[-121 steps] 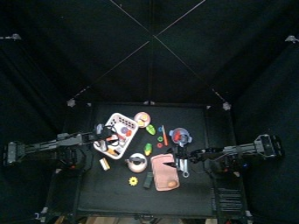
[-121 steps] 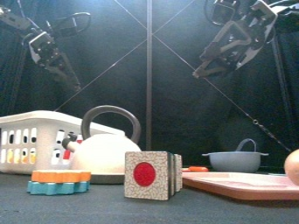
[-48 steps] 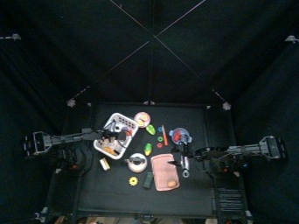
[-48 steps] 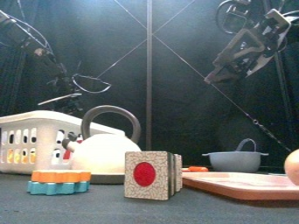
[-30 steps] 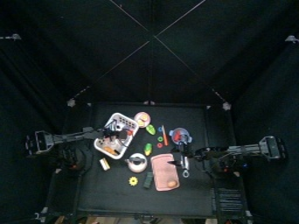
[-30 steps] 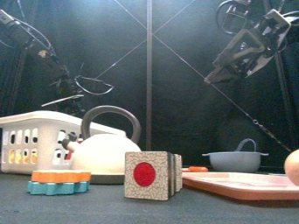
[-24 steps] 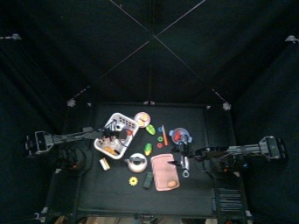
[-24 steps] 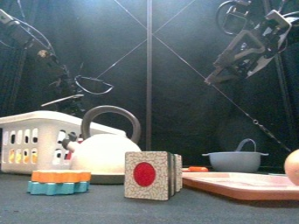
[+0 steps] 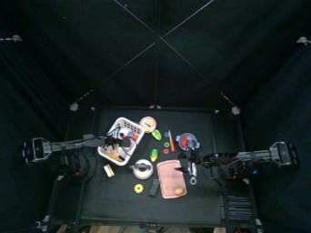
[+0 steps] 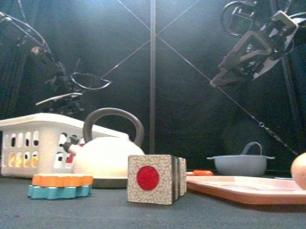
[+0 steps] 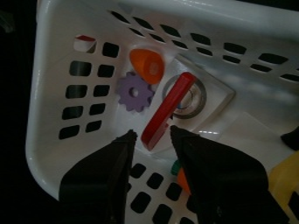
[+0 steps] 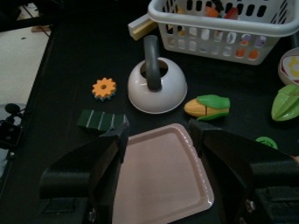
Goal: Grab iron
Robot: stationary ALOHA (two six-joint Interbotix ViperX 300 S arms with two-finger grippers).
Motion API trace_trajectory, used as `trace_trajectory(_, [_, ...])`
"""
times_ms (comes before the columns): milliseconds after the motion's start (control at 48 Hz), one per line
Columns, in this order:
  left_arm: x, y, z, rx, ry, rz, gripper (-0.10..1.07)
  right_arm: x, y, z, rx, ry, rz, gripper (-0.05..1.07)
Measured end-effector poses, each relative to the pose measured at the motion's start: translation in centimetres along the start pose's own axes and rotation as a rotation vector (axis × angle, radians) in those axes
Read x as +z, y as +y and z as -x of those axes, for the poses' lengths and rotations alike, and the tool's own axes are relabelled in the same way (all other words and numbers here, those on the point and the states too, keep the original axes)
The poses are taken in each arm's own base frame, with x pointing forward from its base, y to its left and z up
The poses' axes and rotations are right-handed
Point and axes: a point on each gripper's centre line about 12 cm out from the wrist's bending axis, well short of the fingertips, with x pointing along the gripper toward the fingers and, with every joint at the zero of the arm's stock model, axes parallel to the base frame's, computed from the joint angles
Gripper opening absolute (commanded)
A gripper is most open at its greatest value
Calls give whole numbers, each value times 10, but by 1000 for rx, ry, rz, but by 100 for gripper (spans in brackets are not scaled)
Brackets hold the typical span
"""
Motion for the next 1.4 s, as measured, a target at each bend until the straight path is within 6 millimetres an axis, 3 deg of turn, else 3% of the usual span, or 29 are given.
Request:
trace_trajectory(292, [2,5,-4,25,-44,1,78,0,0,0,-1,0,-1,91])
trace_trajectory(1042, [-7,-3,-31,-24,4,-1,76,-1,0,0,0,3,0,91])
trace_trajectory(1188, [-8,-3,-32,-25,7,-2,68,-1,-1,0,-2,3,-1,91])
trace_trajectory(1396, [-8,-3,-31,-24,7,8,49,-3,-1,0,-2,6,1,91])
